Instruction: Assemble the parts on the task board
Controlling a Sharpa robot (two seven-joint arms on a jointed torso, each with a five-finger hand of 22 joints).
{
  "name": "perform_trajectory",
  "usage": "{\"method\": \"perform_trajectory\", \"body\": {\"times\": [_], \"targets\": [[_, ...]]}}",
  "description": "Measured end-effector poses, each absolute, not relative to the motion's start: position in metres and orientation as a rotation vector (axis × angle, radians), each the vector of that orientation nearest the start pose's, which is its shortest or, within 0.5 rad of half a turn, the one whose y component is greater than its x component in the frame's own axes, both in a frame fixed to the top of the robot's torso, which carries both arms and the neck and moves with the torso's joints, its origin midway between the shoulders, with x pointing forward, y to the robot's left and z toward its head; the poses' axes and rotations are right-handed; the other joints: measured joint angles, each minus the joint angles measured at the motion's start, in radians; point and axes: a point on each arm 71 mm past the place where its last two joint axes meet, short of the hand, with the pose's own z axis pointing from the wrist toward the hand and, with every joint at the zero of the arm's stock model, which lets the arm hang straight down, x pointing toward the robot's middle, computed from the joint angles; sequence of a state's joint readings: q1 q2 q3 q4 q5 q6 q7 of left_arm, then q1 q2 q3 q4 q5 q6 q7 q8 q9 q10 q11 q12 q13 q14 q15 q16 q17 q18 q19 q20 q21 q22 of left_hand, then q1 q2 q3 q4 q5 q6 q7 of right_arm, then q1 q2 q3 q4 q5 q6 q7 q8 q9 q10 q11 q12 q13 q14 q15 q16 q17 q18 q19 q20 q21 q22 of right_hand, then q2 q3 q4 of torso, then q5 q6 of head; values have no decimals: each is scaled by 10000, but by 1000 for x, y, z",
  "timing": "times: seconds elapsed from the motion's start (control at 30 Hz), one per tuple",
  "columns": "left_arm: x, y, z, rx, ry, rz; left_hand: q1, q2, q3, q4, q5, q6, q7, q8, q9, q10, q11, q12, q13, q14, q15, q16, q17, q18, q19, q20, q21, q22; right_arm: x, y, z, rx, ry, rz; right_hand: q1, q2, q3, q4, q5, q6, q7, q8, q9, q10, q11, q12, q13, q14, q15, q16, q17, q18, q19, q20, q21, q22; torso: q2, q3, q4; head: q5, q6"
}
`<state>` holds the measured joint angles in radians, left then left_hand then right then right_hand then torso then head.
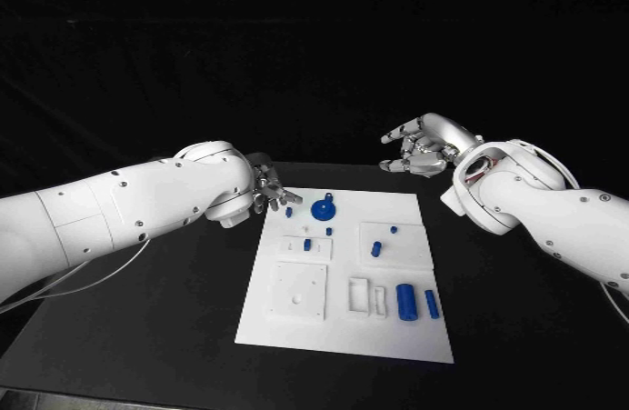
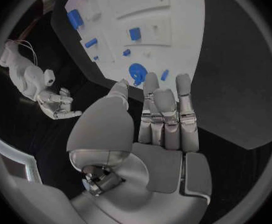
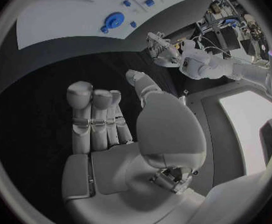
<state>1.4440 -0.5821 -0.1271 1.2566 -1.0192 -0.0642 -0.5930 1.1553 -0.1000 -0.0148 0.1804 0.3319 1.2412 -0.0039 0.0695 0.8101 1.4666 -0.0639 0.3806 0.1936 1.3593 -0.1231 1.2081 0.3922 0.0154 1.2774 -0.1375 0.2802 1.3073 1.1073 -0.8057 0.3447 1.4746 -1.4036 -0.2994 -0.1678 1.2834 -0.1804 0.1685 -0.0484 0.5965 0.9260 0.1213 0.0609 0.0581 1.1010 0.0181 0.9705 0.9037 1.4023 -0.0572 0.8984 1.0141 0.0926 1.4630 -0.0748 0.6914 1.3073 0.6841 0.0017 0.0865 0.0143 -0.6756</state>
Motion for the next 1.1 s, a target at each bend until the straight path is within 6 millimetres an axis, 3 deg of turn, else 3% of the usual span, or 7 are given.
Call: {"method": "perform_trajectory", "body": {"times": [0.13,0.57,1.1], "targets": [[570,181,-133,-3473,20293,-2958,-40,40,-86,-161,117,0,0,0,-98,0,0,-3,0,-35,35,0,0,0,0,0,-15,1,524,-220,-94,1442,14498,6998,0,0,51,13,0,0,0,0,0,0,0,0,0,0,0,0,1,0,0,0,0,0,34,0,-9,1,92],[602,189,-133,-4135,20667,-2363,-146,146,-85,-160,117,0,0,0,-42,0,-1,-34,0,-108,37,0,1,-1,-36,35,-40,6,525,-220,-94,1483,14508,6978,-31,-31,141,-1,0,0,0,0,0,1,1,1,1,0,0,0,1,-1,0,0,0,8,242,58,-51,60,347],[614,184,-140,-3606,21747,-2055,-241,133,-112,-187,1,-321,106,0,0,2,144,-206,43,-482,160,70,-82,1,-235,158,-157,4,525,-215,-94,1454,14513,7046,-40,-40,141,-1,0,0,0,0,0,1,1,1,3,0,0,0,1,0,0,0,0,6,460,156,-63,-44,471]]}}
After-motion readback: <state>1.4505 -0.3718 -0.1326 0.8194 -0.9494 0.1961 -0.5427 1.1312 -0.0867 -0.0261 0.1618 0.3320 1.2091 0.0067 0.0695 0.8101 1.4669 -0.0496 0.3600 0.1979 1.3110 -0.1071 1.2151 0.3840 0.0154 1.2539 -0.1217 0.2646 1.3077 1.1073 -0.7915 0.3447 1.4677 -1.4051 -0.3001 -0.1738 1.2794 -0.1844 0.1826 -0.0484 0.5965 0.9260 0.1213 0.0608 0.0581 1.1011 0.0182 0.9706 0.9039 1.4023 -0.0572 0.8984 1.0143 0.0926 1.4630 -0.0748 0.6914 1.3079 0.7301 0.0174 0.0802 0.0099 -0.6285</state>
